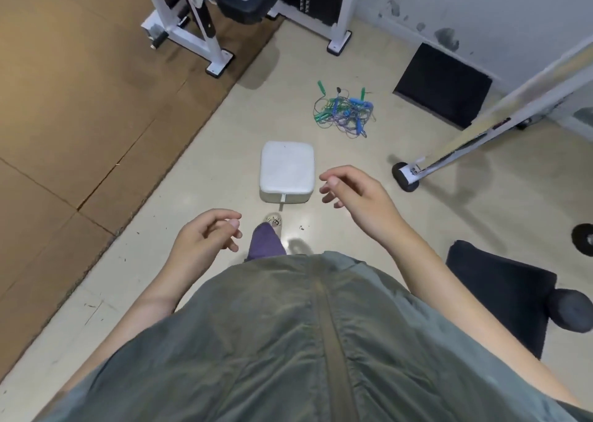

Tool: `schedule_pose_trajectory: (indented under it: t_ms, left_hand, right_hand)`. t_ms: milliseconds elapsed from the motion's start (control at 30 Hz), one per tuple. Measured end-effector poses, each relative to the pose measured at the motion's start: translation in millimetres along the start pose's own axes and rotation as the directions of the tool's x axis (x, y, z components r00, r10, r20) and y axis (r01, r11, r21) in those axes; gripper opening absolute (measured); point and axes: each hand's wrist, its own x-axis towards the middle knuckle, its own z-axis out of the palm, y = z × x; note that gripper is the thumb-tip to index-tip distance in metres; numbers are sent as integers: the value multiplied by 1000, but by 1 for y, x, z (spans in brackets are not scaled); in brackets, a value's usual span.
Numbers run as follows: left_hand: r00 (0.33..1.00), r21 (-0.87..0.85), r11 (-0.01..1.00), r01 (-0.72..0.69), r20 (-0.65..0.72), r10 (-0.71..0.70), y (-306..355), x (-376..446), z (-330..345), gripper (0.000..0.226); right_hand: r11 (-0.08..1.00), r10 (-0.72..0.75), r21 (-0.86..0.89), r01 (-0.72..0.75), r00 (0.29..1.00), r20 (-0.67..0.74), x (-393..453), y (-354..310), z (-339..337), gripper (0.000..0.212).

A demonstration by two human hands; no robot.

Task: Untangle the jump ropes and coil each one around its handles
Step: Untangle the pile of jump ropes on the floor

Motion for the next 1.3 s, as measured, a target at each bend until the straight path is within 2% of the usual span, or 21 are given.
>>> schedule_pose_trajectory:
  t_ms: [67, 133, 267, 400, 567, 633, 733, 867, 1000, 1100, 1200, 1300]
  left_hand:
    - [1000, 11, 1000, 7, 9, -7, 26, 51, -4, 13]
    - [999, 41, 999, 7, 38, -9, 60, 97, -5, 14]
    - [986, 66, 995, -78, 154, 67, 137, 200, 6, 10]
    - [959, 119, 976, -184, 238, 152, 214, 295, 38, 11]
    - [923, 100, 953, -285, 295, 246, 304, 403, 97, 12]
    - [926, 100, 952, -289, 283, 251, 333, 442, 124, 12]
    - [952, 105, 971, -216, 245, 186, 369, 497, 162, 12]
    - [941, 134, 966, -221, 290, 175, 382, 556, 182, 11]
    - [967, 122, 990, -66, 251, 34, 382, 609, 190, 13]
    - [963, 113, 993, -32, 269, 0, 384, 658, 200, 12]
    - [941, 152, 986, -74, 338, 18, 374, 740, 220, 12]
    - [914, 162, 976, -146, 400, 70, 330, 852, 254, 12]
  right_hand:
    - [1000, -3, -8, 3, 1000, 3, 55, -21, -6, 14]
    - [998, 57, -4, -57, 998, -4, 98, -39, -14, 16]
    - [990, 136, 39, -133, 987, -81, 172, -58, -42, 18]
    - [970, 231, 112, -216, 963, -141, 224, -55, -85, 20]
    - [940, 315, 205, -274, 926, -207, 299, -34, -158, 20]
    - [932, 332, 221, -286, 920, -209, 339, -29, -191, 19]
    - [930, 345, 203, -308, 919, -190, 404, -31, -241, 19]
    - [948, 308, 140, -287, 936, -170, 479, -41, -279, 18]
    - [943, 312, 170, -286, 938, -151, 552, -54, -295, 14]
    - [928, 330, 230, -292, 931, -153, 607, -52, -301, 16]
    - [925, 329, 258, -278, 926, -185, 669, -21, -300, 17]
    - [935, 294, 272, -229, 927, -233, 751, 55, -288, 17]
